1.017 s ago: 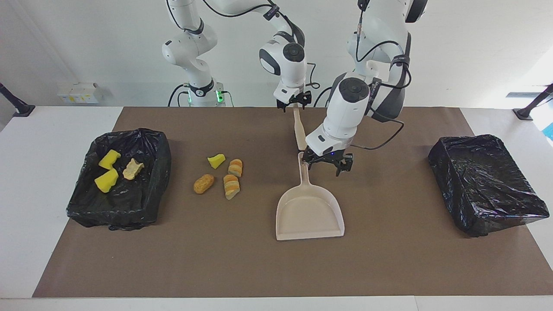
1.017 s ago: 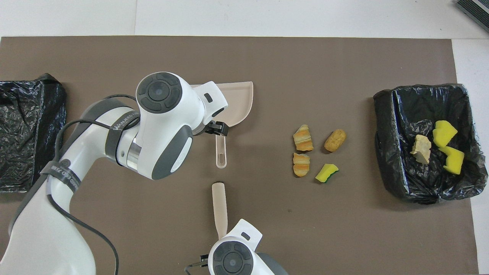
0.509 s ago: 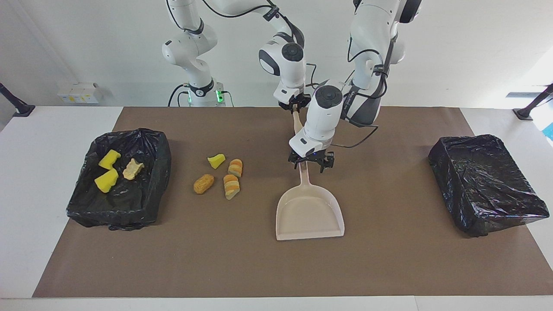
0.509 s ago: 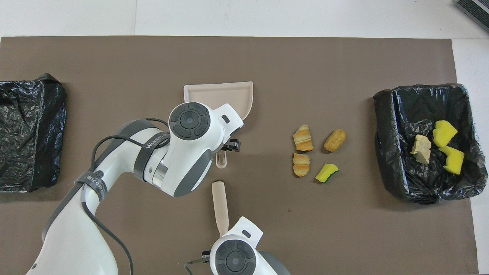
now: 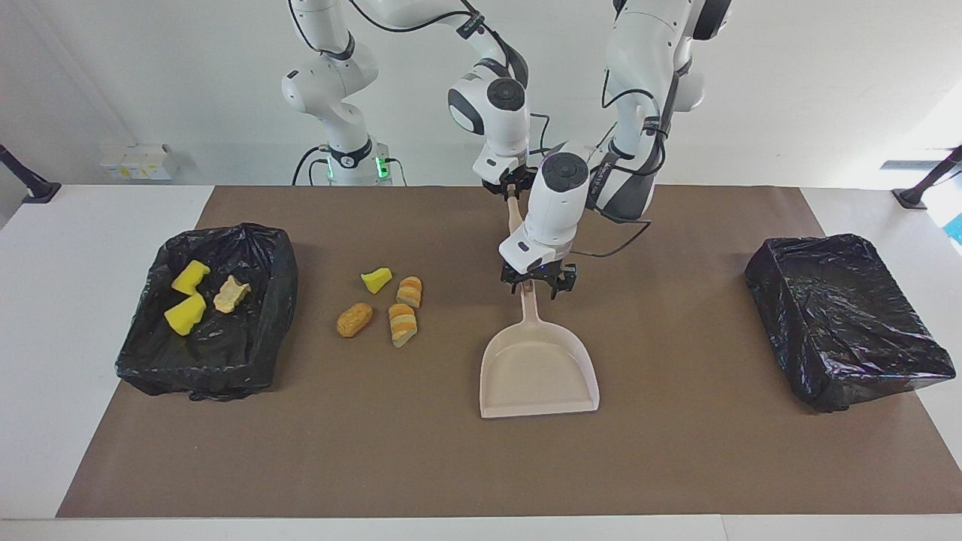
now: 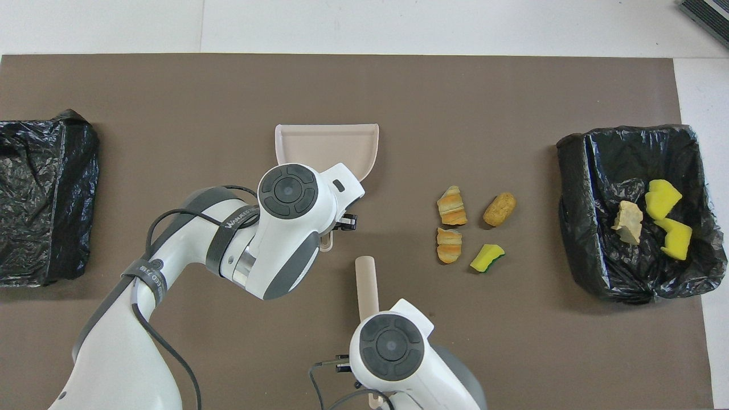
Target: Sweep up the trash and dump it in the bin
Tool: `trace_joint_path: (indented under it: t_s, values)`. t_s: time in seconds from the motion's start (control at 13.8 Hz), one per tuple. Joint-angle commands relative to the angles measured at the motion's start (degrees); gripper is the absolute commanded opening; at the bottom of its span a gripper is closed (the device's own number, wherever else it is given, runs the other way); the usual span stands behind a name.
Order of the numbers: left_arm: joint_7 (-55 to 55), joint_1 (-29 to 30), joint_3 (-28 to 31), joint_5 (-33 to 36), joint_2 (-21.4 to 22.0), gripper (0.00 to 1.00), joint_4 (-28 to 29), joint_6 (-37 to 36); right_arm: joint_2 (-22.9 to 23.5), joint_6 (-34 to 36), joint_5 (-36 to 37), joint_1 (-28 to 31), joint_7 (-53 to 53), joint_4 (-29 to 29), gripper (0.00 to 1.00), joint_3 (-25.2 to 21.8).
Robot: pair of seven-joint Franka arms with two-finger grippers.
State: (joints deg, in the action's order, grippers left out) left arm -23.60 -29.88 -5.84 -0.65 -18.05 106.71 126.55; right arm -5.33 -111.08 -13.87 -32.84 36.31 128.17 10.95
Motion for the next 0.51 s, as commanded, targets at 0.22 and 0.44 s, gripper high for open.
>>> trace_joint_path:
  t_s: [0.22,0.44]
  values:
    - [-0.13,0.34,1.61,1.35,2.58,0.00,0.88,0.54,-4.61,8.42,12.43,13.75,-8.71,-0.73,0.00,0.48]
    - [7.21,2.80,1.62,1.35,3.99,0.00,0.44,0.27,-2.85,6.50,20.87,19.28,-15.19,-1.25,0.00,0.48]
